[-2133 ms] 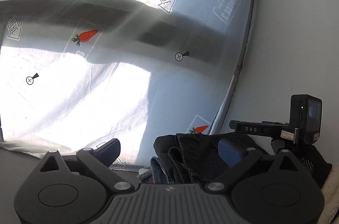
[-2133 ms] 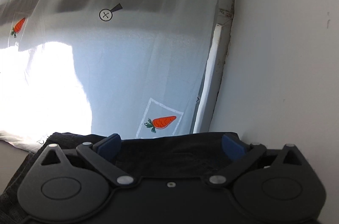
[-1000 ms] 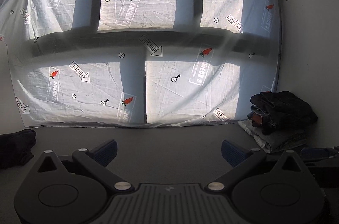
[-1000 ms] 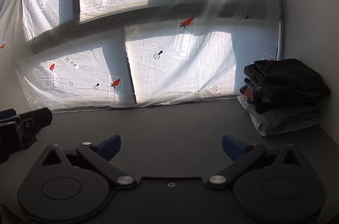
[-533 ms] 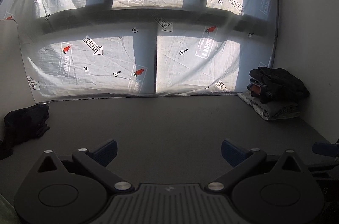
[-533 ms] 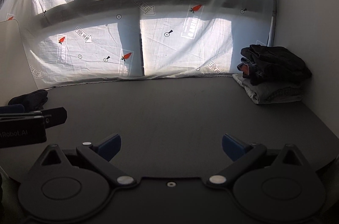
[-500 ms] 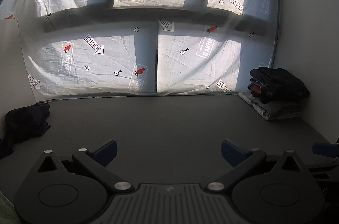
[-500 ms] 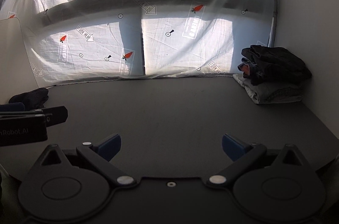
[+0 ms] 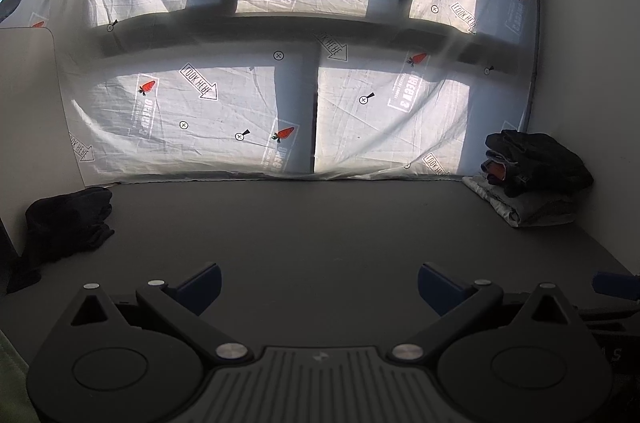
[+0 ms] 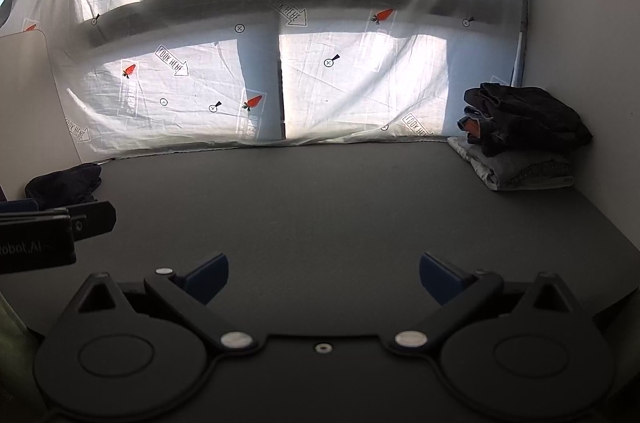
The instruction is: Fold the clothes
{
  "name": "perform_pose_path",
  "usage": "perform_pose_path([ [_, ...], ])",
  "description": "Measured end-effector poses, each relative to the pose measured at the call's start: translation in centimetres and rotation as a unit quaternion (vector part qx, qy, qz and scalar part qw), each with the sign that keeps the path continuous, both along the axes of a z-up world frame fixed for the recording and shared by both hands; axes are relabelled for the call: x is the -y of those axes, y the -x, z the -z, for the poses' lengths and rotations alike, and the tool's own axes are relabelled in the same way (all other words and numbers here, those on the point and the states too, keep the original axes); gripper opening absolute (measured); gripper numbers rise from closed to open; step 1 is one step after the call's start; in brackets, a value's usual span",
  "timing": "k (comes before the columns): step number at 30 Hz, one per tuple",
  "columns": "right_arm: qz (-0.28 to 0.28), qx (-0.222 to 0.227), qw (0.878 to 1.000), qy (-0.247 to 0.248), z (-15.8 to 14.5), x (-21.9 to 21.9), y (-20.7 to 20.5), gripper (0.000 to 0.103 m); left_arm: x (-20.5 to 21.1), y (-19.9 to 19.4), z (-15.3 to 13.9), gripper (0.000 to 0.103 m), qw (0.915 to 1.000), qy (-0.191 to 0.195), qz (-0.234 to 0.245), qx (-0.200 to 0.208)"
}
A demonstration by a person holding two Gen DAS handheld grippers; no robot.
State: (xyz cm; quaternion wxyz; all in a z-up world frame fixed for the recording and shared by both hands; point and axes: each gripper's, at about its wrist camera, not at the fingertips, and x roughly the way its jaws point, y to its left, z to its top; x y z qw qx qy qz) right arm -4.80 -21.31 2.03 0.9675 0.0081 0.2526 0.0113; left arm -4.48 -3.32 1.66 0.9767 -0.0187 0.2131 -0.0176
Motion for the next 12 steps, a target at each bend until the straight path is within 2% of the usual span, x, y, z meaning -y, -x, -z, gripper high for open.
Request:
perform_pose_path([
  [12, 0.0, 0.001, 1.0, 0.003, -0.04, -0.67, -0.27, 0.103, -0.5, -0.24, -0.08, 0.103, 1.0, 0.004, 0.001, 0.0],
])
